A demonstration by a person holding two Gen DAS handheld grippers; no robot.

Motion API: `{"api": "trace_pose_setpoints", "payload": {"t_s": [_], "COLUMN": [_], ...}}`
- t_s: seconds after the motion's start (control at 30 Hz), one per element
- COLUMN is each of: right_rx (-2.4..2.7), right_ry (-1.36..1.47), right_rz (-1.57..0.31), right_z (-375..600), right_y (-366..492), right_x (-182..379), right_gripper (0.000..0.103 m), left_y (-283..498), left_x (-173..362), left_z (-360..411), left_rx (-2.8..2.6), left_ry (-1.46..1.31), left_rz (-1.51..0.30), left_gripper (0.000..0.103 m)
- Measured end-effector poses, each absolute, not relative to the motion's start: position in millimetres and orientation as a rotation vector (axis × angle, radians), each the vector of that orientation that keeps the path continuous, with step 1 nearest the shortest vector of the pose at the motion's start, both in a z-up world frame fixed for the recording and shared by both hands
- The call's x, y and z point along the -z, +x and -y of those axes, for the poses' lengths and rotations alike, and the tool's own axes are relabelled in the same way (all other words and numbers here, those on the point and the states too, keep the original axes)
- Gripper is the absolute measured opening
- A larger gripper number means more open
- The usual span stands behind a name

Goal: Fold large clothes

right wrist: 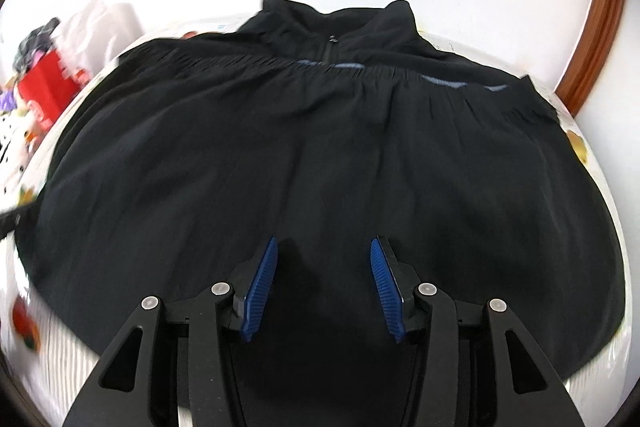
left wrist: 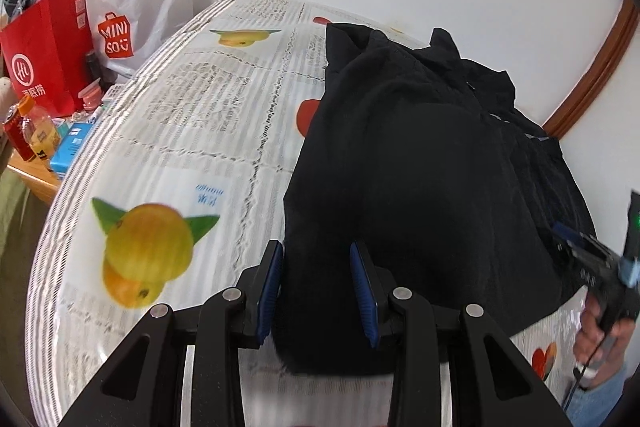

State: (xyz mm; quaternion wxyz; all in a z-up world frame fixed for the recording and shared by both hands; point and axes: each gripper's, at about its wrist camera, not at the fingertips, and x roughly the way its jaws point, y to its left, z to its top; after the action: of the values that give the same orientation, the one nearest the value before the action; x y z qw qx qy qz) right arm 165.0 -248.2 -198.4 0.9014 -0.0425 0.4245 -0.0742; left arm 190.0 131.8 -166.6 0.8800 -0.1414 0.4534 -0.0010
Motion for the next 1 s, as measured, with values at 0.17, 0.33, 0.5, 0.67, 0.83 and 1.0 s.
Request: {"api": "trace_pose_setpoints", "payload": {"t_s": [0.17, 0.33, 0.5, 0.67, 0.83, 1.0], "right_rx": [0.158, 0.114, 0.098, 0.006, 0.035, -0.009], "right_ry": [-0.098, -0.143, -0.225, -0.237, -0.246, -0.202], "right_rz": [-0.857, -0.91, -0.837, -0.77, -0.757, -0.792], "right_z": [238, 221, 192, 156, 125, 102], "right_y": [121, 96, 88, 111, 158, 169], "right_x": [199, 201, 193, 189, 204, 213], "right_gripper": [0.047, 0.047, 0.047, 0.05, 0.05, 0.05], "left_y": [166, 136, 114, 103, 99, 104], "left_x": [164, 161, 165, 166, 169, 173], "left_z": [-137, -150, -168, -183, -189, -192], "left_rx": [0.004, -0.009, -0.058, -0.12, -0.169, -0.168], "left_ry": [-0.3, -0.287, -0.254, -0.219, -0.169, -0.168], "left_rz": [-0.927, -0.909, -0.905, -0.886, -0.887, -0.884], "left_gripper": [0.033, 0.033, 0.033, 0.04, 0.053, 0.054]}}
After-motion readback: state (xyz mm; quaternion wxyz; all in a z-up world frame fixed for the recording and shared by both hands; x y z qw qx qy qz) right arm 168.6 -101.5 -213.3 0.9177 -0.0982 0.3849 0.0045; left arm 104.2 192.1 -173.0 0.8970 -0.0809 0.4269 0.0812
